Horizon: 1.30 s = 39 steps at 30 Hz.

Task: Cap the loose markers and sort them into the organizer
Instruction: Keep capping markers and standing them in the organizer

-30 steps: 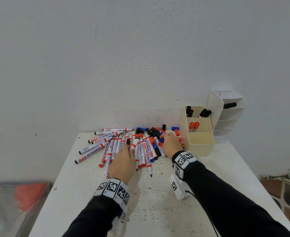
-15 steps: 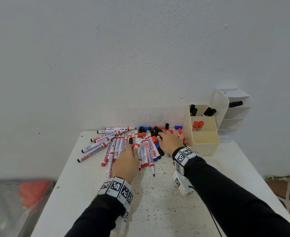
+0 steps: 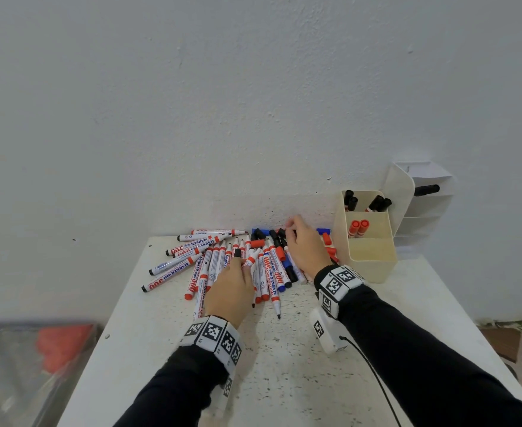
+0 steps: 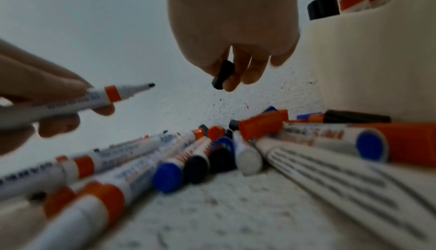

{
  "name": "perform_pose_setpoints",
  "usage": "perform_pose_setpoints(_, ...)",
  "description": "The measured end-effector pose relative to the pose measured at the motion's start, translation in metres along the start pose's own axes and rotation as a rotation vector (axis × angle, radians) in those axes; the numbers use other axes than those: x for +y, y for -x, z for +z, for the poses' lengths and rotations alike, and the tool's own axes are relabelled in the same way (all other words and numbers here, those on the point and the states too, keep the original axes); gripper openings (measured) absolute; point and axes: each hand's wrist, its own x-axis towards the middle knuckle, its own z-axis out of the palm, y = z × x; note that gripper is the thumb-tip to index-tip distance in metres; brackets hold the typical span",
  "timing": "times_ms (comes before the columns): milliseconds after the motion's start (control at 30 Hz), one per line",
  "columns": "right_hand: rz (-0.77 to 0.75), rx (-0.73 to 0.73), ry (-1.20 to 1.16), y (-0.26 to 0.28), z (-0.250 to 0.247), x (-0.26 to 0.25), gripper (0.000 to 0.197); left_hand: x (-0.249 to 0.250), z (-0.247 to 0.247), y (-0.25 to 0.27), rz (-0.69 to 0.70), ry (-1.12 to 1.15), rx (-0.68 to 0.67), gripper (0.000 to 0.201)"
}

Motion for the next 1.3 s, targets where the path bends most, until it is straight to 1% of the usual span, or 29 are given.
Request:
perform_pose_setpoints(33, 0.026, -0.051, -0.146, 0.001, -0.002, -0.005, 0.025, 0.001, 0.0, 0.0, 0.004, 0.005, -0.004, 0.041)
perform_pose_setpoints(67, 0.059, -0.101, -0.244, 0.003, -0.004, -0.01, 0.027, 0.002, -0.001, 0.001, 0.011, 0.01, -0.008, 0.041)
perform_pose_setpoints(100, 0.085, -0.145, -0.29, 0.006, -0.006, -0.014, 0.027, 0.003, -0.001, 0.002, 0.021, 0.015, -0.008, 0.04)
perform_pose_setpoints(200, 0.095, -0.225, -0.272, 0.014, -0.01, -0.02, 0.029, 0.006, -0.001, 0.005, 0.072, 0.025, 0.011, 0.037)
perform_pose_setpoints(333, 0.05, -0.318, -0.27, 0.022, -0.009, -0.021, 0.031, 0.008, 0.001, 0.007, 0.124, 0.051, 0.022, 0.035)
perform_pose_setpoints(400, 0.06, -0.271, -0.303, 0.023, -0.008, -0.02, 0.025, 0.008, 0.001, 0.008, 0.137, 0.048, 0.03, 0.034)
perform_pose_setpoints(467, 0.085, -0.16, -0.364, 0.023, -0.009, -0.02, 0.02, 0.007, -0.001, 0.009, 0.133, 0.031, 0.039, 0.036)
perform_pose_setpoints(500, 0.087, -0.121, -0.392, 0.023, -0.011, -0.02, 0.02, 0.007, -0.001, 0.009, 0.128, 0.025, 0.04, 0.037)
perform_pose_setpoints(533, 0.081, -0.111, -0.397, 0.023, -0.012, -0.019, 0.021, 0.007, -0.002, 0.009, 0.129, 0.02, 0.037, 0.038)
perform_pose_setpoints(600, 0.056, -0.154, -0.37, 0.024, -0.011, -0.017, 0.024, 0.007, -0.001, 0.01, 0.141, 0.024, 0.03, 0.037)
perform_pose_setpoints(667, 0.057, -0.199, -0.388, 0.026, -0.01, -0.015, 0.022, 0.005, -0.001, 0.01, 0.147, 0.034, 0.024, 0.037)
perform_pose_setpoints(800, 0.08, -0.191, -0.428, 0.027, -0.012, -0.013, 0.019, 0.004, 0.0, 0.01, 0.154, 0.02, 0.002, 0.037)
perform_pose_setpoints(900, 0.104, -0.29, -0.441, 0.028, -0.013, -0.012, 0.013, 0.004, 0.0, 0.011, 0.135, 0.039, 0.01, 0.037)
perform_pose_setpoints(967, 0.08, -0.322, -0.425, 0.03, -0.015, -0.013, 0.019, 0.003, -0.002, 0.011, 0.12, 0.039, 0.025, 0.035)
perform_pose_setpoints(1033, 0.071, -0.323, -0.473, 0.033, -0.017, -0.016, 0.034, 0.003, -0.002, 0.012, 0.118, 0.035, 0.032, 0.035)
perform_pose_setpoints(1067, 0.069, -0.309, -0.493, 0.034, -0.016, -0.017, 0.038, 0.004, -0.003, 0.012, 0.121, 0.035, 0.031, 0.036)
perform_pose_setpoints(1100, 0.058, -0.259, -0.483, 0.034, -0.015, -0.019, 0.038, 0.003, -0.002, 0.012, 0.124, 0.035, 0.03, 0.036)
perform_pose_setpoints(1200, 0.085, -0.02, -0.484, 0.034, -0.005, -0.018, 0.024, 0.004, -0.001, 0.012, 0.122, 0.035, 0.031, 0.035)
perform_pose_setpoints(1233, 0.105, 0.01, -0.503, 0.034, -0.002, -0.018, 0.021, 0.004, 0.0, 0.012, 0.126, 0.034, 0.034, 0.035)
perform_pose_setpoints(1300, 0.137, -0.029, -0.522, 0.035, 0.004, -0.016, 0.017, 0.005, 0.001, 0.012, 0.138, 0.045, 0.049, 0.034)
